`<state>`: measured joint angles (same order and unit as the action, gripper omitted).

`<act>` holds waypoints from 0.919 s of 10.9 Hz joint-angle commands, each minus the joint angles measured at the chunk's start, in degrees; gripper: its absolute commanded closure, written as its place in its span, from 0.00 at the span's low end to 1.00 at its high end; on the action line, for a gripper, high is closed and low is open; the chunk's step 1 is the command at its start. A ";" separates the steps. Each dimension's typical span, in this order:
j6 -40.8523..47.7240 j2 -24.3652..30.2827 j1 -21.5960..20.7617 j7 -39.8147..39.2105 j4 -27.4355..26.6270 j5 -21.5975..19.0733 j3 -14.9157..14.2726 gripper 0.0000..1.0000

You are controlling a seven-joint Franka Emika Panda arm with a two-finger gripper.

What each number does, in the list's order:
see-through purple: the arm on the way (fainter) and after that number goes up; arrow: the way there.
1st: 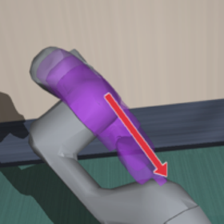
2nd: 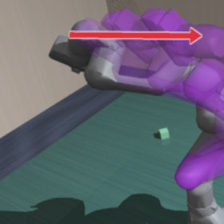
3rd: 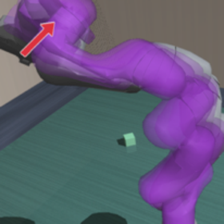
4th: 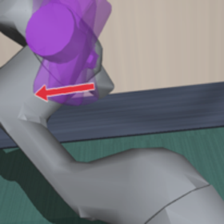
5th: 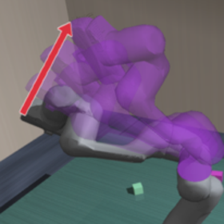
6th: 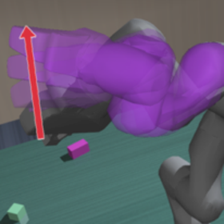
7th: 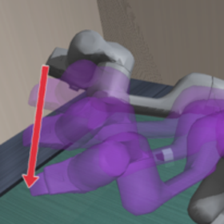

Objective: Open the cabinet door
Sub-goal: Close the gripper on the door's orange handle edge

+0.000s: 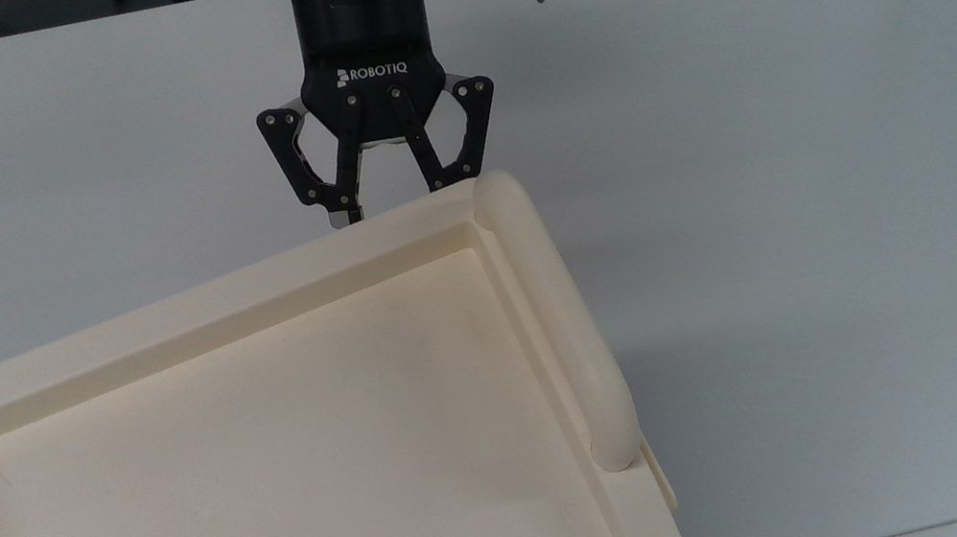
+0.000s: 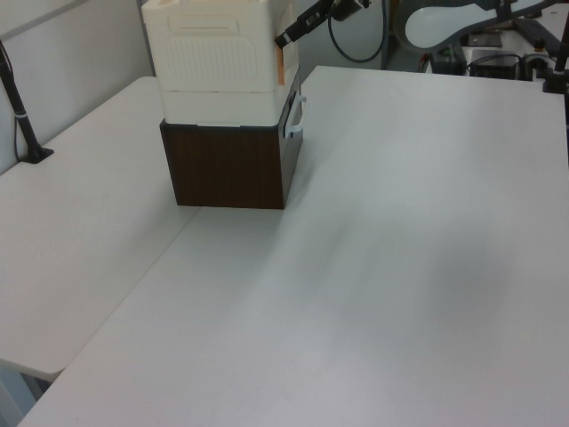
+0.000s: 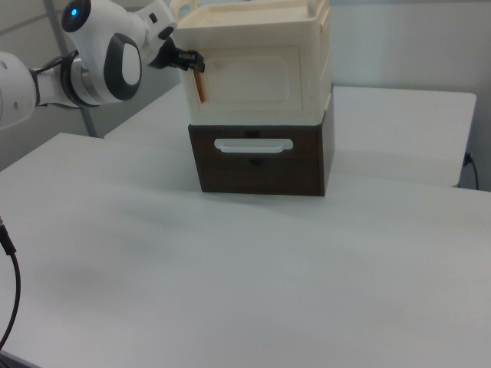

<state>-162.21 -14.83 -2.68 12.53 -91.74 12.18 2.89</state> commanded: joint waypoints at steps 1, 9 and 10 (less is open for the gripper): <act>-1.88 -1.43 -0.48 1.80 0.68 1.44 -0.25 0.68; -1.53 -0.73 0.13 1.80 -0.55 1.79 -0.25 0.83; -1.44 -0.64 0.22 1.80 -0.55 1.79 -0.25 0.84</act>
<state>-162.78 -15.39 -2.64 12.58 -91.82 12.39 3.02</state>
